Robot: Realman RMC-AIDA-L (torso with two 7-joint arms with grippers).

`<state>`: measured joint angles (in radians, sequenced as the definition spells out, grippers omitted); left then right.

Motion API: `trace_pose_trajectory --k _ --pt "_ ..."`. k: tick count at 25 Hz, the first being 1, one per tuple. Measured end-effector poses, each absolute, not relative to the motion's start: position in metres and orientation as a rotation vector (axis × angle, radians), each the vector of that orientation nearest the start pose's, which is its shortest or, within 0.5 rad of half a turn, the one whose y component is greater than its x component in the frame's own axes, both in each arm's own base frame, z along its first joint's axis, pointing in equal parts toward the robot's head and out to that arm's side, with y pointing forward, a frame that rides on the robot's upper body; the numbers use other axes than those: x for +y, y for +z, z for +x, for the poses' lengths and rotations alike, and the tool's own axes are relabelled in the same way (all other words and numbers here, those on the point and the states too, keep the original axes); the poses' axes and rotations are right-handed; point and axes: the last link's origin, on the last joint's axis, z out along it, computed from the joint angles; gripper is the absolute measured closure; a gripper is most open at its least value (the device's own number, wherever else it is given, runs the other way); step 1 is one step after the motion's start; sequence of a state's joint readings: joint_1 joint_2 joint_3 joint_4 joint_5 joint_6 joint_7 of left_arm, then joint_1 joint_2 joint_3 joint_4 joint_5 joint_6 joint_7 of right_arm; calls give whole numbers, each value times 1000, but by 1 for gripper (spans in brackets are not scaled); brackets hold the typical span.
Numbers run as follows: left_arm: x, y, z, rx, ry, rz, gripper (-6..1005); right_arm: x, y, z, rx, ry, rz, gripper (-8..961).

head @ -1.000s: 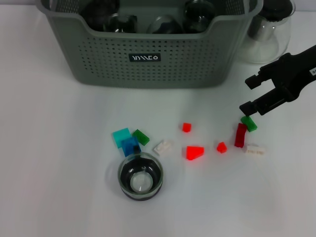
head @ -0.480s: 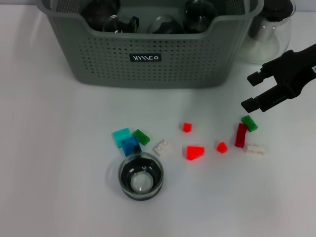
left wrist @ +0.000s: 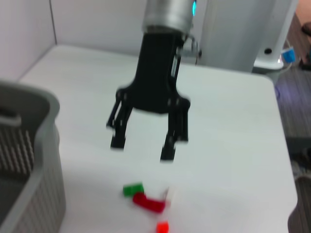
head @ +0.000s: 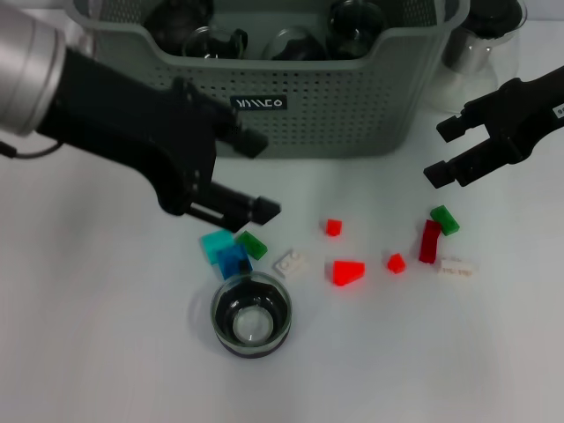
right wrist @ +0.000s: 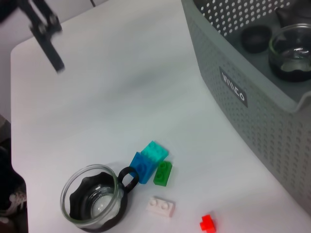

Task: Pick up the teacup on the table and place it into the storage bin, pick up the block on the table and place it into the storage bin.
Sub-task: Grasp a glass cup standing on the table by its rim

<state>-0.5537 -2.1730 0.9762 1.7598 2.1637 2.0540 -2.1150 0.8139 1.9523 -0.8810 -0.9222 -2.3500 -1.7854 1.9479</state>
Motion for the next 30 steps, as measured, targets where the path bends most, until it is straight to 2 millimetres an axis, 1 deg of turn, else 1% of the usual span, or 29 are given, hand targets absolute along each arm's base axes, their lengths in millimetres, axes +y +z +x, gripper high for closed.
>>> trace_pose_trajectory --k 4,6,8,10,12,16,19,23,30 --pt "296 55 -130 -349 14 -3032 297 380 51 184 707 -44 -3016 40" --pt "303 40 -142 -425 98 -3029 298 380 50 184 710 -41 -3013 40" --pt "306 33 -146 -446 147 -3027 299 380 49 185 713 -39 -3011 40" --pt "310 23 -151 -470 235 -3005 300 380 48 185 715 -38 -3008 39" --pt "313 9 -155 -505 358 -2967 301 380 47 185 718 -37 -3007 39" --pt "315 -7 -157 -583 536 -2894 302 381 45 186 723 -38 -3001 38" --pt "311 -14 -155 -665 596 -2864 304 382 45 187 724 -37 -2997 38" --pt "308 -17 -158 -791 667 -2793 306 381 45 188 728 -36 -2994 39" --pt "303 -26 -159 -946 685 -2733 309 381 45 190 728 -37 -2990 39"
